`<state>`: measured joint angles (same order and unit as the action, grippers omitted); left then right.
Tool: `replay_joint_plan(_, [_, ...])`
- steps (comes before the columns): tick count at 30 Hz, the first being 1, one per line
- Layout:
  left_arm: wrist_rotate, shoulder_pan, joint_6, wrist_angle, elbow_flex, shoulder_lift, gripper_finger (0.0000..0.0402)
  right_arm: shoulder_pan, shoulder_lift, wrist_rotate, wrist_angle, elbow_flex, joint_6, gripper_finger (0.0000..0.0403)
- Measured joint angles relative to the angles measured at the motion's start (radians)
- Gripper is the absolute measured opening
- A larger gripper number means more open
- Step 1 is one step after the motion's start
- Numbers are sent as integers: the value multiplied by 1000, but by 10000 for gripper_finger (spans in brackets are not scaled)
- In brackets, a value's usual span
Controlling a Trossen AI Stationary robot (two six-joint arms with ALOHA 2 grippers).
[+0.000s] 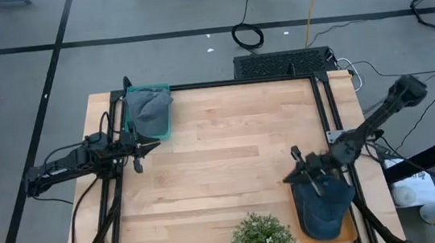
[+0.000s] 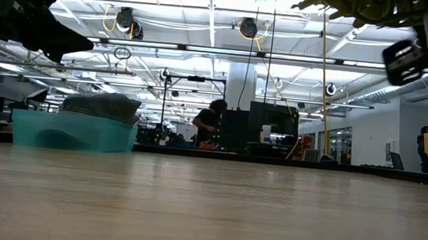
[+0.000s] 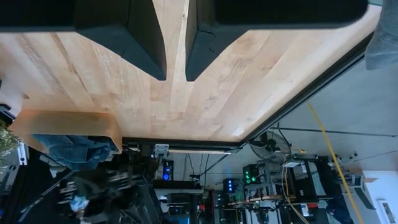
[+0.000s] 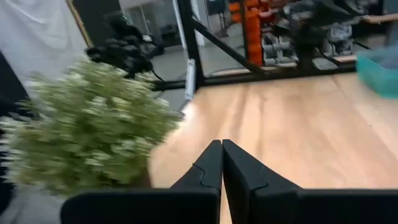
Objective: Pick & Place hat
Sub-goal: Return to Home Position
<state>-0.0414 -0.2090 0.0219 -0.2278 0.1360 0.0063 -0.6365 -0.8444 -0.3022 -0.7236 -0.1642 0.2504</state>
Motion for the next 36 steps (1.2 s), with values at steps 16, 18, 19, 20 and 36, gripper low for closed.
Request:
replay_joint_plan(16, [0,0,0,0,0,0,67,592,545,377,532,1,-151,0])
replay_joint_plan(18, [0,0,0,0,0,0,67,590,636,338,624,1,-162,0])
replay_joint_plan(19, [0,0,0,0,0,0,67,586,683,309,665,0,-164,0])
replay_joint_plan(20, [0,0,0,0,0,0,67,582,728,277,704,1,-170,0])
replay_joint_plan(36, [0,0,0,-1,0,0,67,530,840,94,648,137,-345,0])
